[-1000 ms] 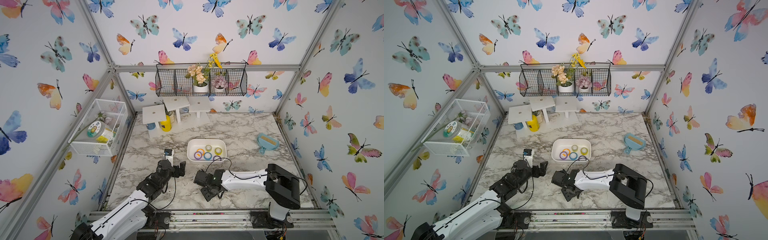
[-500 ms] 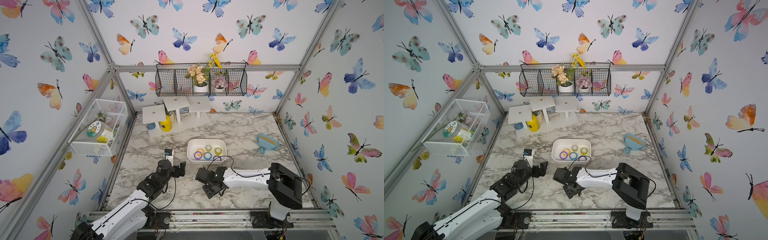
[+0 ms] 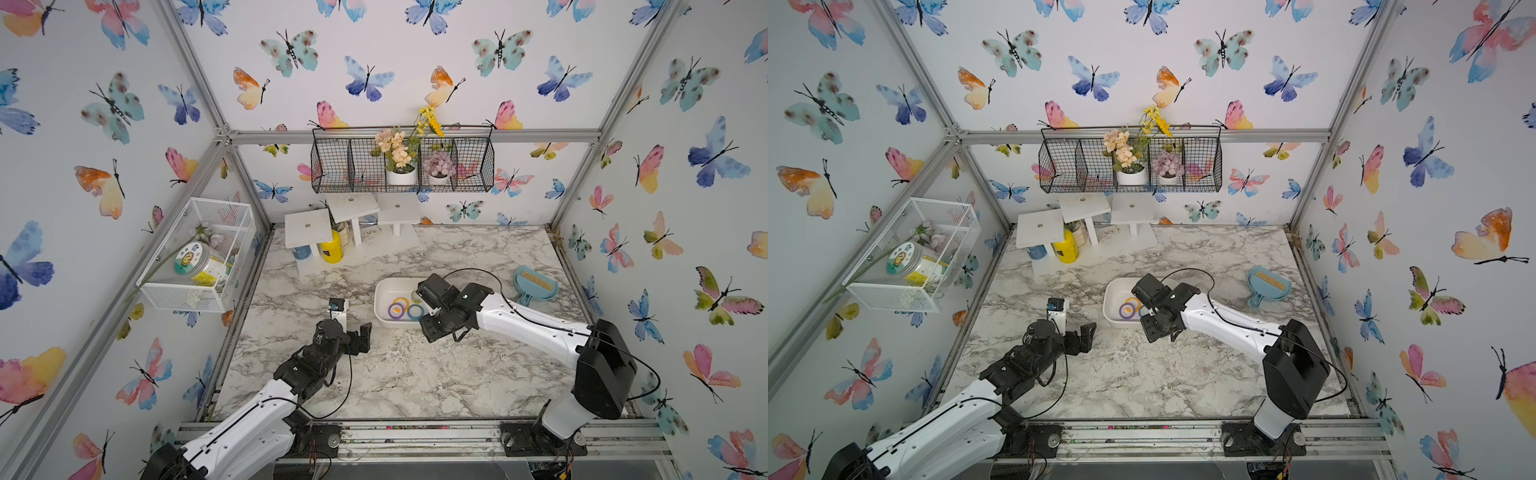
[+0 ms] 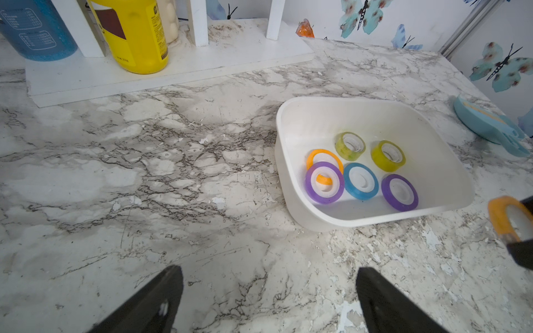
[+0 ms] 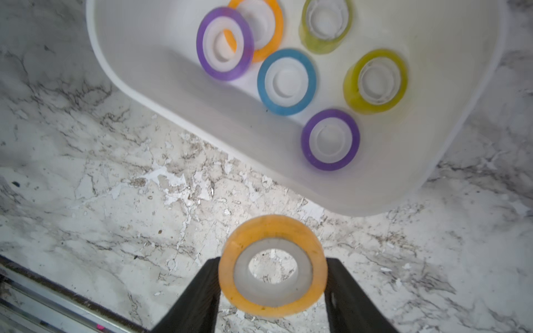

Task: Put the transparent tape into the storage box
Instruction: Pick up the tape at the center of the board, then place the tape in the storage box.

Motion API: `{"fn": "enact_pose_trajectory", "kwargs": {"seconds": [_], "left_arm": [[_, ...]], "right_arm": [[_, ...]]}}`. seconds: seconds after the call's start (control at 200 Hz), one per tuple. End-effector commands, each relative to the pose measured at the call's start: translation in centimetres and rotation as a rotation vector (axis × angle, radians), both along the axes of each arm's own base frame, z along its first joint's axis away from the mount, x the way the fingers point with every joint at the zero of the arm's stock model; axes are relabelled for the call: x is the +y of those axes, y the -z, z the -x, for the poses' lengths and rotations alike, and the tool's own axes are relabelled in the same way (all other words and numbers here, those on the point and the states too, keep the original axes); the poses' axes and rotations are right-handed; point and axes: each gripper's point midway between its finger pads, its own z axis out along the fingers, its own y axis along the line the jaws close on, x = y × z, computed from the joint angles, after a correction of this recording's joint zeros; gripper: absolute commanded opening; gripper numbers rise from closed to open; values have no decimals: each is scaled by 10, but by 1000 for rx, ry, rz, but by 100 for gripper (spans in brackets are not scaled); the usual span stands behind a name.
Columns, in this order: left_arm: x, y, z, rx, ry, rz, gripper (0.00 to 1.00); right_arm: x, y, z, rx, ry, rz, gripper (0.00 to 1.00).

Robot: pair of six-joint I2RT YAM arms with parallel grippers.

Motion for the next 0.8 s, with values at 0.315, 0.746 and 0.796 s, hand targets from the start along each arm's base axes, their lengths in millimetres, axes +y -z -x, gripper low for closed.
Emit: {"fn": "enact_pose_trajectory", "kwargs": {"seconds": [0.315, 0.746, 0.796], "left_arm": [[-1, -5, -3, -15, 4, 9, 99], [0, -7, -2, -20, 0, 11, 99], [0, -7, -2, -20, 1, 11, 99]], "right_arm": [[17, 23, -64, 33, -55, 60, 54], [45, 58, -86, 85, -73, 51, 54], [46, 61, -87, 89, -72, 55, 54]]}}
